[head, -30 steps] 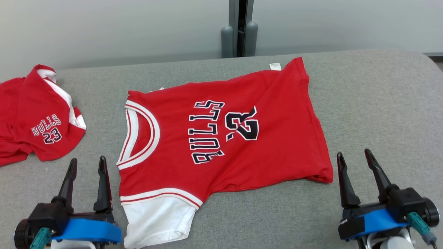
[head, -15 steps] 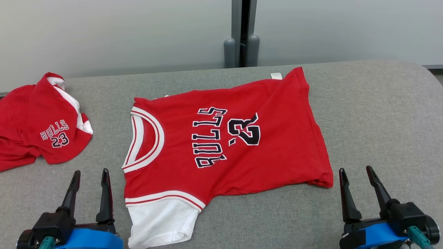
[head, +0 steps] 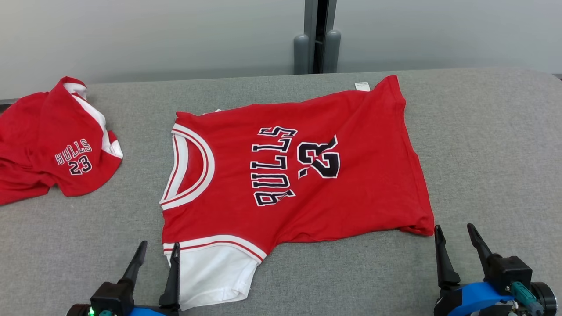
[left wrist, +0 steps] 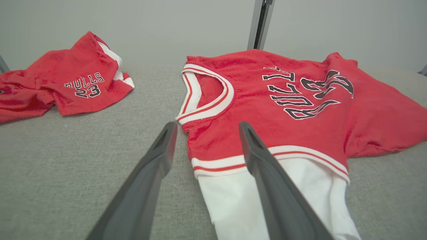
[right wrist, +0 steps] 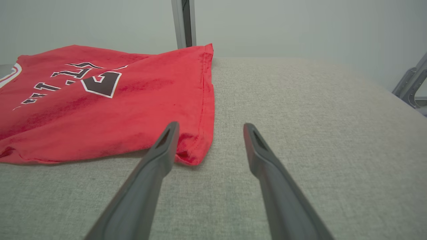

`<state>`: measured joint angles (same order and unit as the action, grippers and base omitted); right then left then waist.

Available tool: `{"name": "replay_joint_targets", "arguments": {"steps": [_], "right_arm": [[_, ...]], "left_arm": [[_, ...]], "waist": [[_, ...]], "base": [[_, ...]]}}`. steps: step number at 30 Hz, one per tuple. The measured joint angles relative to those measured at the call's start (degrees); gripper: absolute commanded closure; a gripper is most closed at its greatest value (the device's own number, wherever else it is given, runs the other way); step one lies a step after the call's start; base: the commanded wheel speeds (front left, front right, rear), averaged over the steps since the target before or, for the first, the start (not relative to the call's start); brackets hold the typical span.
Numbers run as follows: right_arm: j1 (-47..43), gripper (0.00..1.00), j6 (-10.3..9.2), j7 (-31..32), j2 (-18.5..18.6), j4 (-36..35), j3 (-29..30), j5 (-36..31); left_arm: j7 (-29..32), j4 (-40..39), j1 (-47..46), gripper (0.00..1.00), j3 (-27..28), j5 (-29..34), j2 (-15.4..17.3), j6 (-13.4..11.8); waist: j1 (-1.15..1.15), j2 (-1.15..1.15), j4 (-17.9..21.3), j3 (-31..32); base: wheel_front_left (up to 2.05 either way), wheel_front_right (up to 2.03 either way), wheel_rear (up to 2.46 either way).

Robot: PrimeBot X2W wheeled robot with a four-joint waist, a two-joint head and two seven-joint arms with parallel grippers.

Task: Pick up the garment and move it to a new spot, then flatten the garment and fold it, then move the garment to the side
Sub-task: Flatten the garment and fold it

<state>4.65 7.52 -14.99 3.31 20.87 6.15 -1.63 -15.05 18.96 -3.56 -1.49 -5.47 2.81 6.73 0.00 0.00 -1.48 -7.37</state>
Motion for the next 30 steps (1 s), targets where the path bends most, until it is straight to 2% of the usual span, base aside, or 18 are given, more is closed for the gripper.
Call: {"name": "replay_joint_targets", "arguments": {"steps": [9,16,29,30], "right_arm": [[4.2,0.00,0.00,0.0,0.1,6.9,0.8,-0.4],[6.4,0.00,0.00,0.0,0.1,11.1,0.9,-0.5],[8.4,0.00,0.00,-0.2,0.1,14.8,1.0,0.1],[8.6,0.06,0.00,-0.3,0.1,15.2,0.9,0.3]], "left_arm": [[0.0,4.8,1.5,0.00,-4.4,-0.1,0.0,0.5],[0.0,7.7,1.6,0.00,-5.6,-0.6,0.0,0.5],[-0.3,7.4,2.6,0.00,-12.0,-6.6,0.1,0.6],[-0.4,7.8,2.6,0.00,-12.4,-6.8,0.1,0.6]], "waist": [[0.00,0.00,-1.4,-2.5],[0.01,0.00,-2.4,-4.0],[0.00,0.00,-2.6,-4.9],[0.00,0.00,-2.7,-4.9]], "base": [[0.00,0.00,0.00],[0.00,0.00,0.00],[0.00,0.00,0.00],[0.00,0.00,0.00]]}}
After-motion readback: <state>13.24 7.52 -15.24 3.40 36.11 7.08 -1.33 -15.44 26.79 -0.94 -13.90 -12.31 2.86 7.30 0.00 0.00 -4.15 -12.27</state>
